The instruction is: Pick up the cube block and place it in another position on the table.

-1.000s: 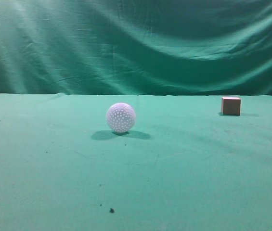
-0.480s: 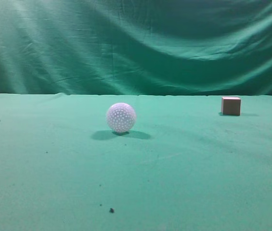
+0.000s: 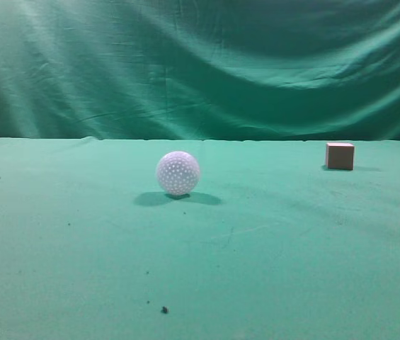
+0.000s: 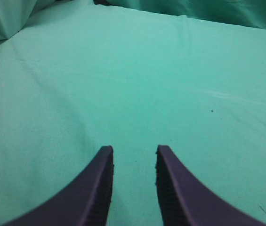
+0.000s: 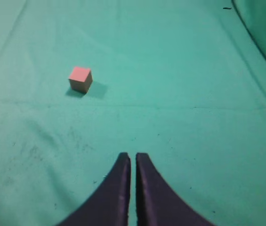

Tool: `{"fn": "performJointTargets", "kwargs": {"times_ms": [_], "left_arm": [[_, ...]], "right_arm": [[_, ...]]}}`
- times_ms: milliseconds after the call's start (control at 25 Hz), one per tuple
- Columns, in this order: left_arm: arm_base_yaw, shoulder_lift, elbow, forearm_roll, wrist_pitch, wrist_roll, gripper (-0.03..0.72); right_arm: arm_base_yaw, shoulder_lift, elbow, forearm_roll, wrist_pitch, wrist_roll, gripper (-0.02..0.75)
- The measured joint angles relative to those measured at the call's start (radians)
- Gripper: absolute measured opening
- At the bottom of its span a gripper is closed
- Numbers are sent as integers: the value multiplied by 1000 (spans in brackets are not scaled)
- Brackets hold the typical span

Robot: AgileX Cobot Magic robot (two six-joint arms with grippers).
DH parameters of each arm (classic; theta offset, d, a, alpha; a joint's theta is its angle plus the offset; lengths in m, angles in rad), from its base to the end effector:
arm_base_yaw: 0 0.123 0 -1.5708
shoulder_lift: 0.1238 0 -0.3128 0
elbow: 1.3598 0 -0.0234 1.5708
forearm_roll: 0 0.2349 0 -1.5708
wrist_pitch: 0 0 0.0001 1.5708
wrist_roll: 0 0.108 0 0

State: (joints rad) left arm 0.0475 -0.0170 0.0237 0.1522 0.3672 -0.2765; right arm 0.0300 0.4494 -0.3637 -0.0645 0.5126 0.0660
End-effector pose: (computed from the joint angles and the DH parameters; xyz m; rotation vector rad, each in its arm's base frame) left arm 0.0245 0.0071 0.1684 -0.2059 1.8417 -0.0099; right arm 0.0663 -0.0014 0.2636 -0.0018 2.0807 -0.0086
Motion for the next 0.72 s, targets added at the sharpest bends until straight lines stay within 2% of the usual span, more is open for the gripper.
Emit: {"fn": "performJointTargets", "kwargs": {"times_ms": [200,400,720], "left_arm": [[0,0,0,0,0,0,262],[0,0,0,0,0,0,262],[0,0,0,0,0,0,262]], "right_arm": [[-34,-220,230,0,-97,0,0],[-35,-413,370,4,-117,0,0],[-36,-460,390,15,-124,6,0]]}}
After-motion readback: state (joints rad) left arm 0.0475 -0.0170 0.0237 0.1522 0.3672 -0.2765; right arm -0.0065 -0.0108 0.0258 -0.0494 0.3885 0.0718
